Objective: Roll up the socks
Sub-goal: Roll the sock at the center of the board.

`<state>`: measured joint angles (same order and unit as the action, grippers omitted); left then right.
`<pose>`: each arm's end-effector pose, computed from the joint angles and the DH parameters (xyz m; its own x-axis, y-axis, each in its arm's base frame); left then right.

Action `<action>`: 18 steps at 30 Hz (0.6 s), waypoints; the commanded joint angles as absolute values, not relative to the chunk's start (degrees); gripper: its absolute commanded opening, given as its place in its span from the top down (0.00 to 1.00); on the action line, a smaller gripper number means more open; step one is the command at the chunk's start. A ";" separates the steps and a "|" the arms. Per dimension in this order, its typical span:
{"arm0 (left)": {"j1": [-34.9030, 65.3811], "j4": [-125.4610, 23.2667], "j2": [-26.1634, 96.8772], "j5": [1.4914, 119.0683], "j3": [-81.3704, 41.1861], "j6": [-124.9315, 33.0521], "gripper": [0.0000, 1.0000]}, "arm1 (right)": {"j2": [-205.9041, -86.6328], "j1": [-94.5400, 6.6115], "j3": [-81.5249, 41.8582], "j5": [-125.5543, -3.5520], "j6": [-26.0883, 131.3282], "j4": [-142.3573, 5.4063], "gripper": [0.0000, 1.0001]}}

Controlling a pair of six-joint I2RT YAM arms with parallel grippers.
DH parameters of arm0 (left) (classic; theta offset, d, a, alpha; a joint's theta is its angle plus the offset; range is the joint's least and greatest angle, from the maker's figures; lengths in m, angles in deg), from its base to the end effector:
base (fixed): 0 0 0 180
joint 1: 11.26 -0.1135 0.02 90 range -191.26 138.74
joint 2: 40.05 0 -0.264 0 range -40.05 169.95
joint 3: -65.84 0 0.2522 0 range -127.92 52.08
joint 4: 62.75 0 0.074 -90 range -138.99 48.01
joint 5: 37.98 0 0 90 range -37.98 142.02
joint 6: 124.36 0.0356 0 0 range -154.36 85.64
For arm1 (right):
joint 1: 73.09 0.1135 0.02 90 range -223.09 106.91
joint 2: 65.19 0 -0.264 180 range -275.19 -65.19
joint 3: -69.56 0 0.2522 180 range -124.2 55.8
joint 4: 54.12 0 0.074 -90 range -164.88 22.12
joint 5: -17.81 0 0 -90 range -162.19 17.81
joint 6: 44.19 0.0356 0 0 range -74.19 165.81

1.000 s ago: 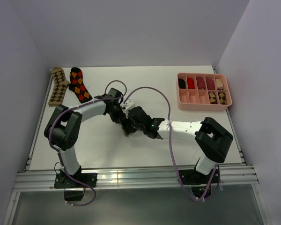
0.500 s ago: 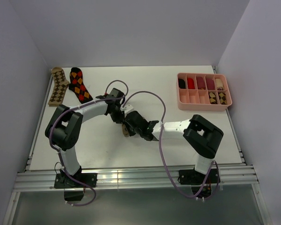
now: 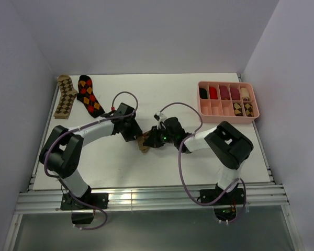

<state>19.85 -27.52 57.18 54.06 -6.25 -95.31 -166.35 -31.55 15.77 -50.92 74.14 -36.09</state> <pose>0.2868 -0.1745 0.1730 -0.8259 -0.5220 -0.2130 -0.3925 0.8037 -0.4472 0.2424 0.2320 0.1344 -0.7284 -0.0545 -0.6830 -0.5783 0.5836 0.5701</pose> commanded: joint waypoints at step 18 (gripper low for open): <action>18.97 -44.59 48.28 57.55 5.67 -100.45 0.45 | -182.52 -42.94 16.69 -25.61 94.05 -22.00 1.00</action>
